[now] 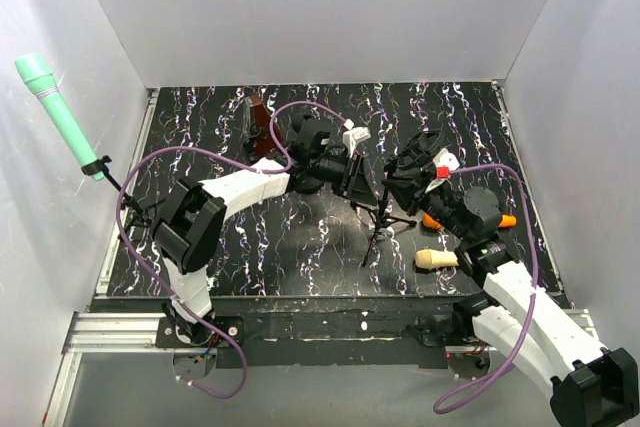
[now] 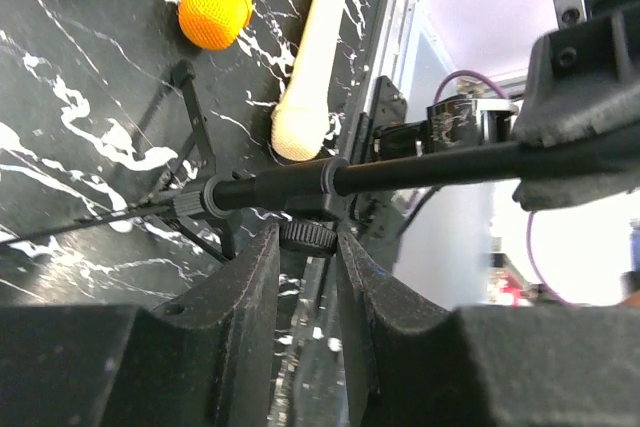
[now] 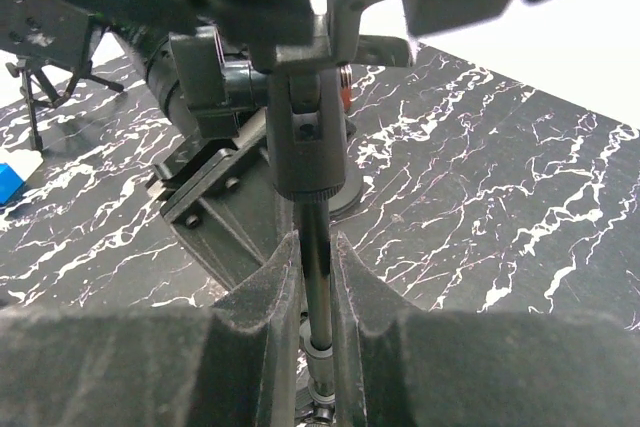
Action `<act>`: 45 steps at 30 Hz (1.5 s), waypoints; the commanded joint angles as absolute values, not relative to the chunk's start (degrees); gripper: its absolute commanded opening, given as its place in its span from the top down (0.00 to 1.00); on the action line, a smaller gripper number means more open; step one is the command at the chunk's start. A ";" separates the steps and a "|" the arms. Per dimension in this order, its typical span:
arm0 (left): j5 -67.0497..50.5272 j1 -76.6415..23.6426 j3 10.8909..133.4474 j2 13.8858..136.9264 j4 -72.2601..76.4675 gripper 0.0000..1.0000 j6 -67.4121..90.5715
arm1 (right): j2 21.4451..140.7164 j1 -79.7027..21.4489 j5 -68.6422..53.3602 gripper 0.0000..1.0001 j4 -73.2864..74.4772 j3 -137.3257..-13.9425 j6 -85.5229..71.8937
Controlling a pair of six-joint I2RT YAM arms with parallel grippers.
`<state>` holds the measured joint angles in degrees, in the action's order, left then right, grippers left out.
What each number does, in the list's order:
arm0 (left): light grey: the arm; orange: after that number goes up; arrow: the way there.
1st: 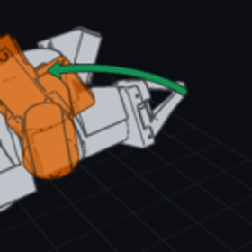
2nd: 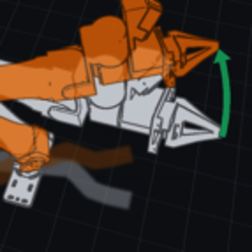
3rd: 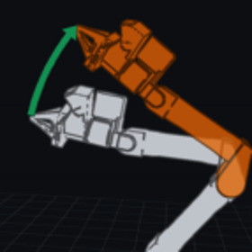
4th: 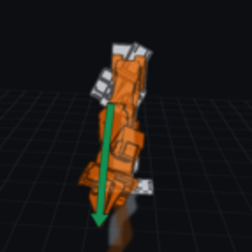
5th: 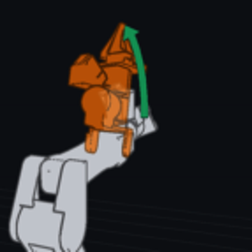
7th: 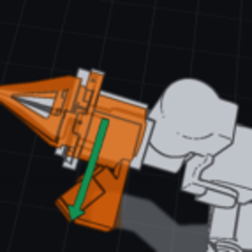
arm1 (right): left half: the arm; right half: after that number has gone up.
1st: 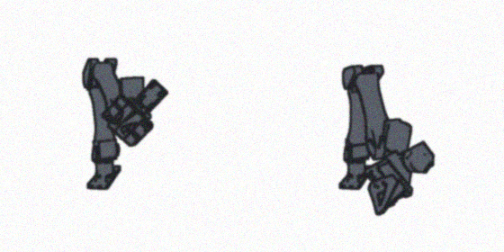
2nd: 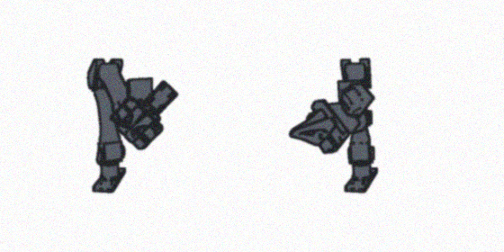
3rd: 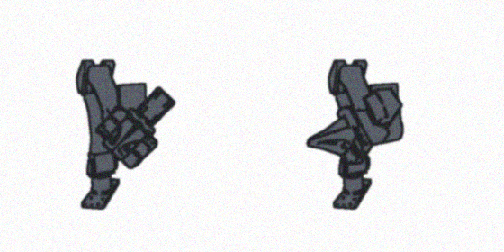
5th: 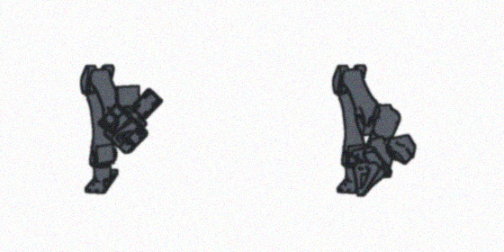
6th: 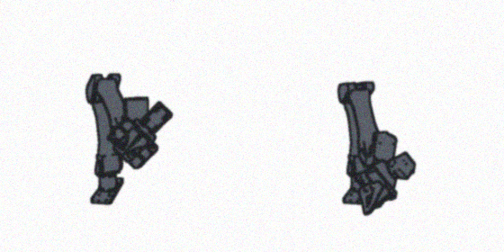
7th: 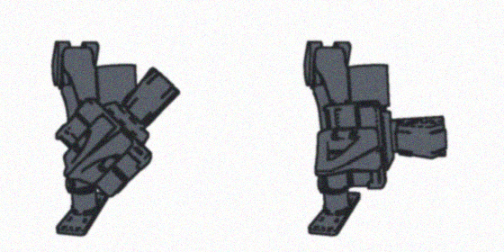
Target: Remove the microphone from the stand
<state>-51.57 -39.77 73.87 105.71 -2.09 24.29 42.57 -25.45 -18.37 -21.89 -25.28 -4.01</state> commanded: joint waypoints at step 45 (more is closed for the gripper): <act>-32.17 -50.01 59.86 88.42 1.49 0.41 -28.92 | 47.46 -25.84 -21.62 0.99 -9.23 -22.50 -1.49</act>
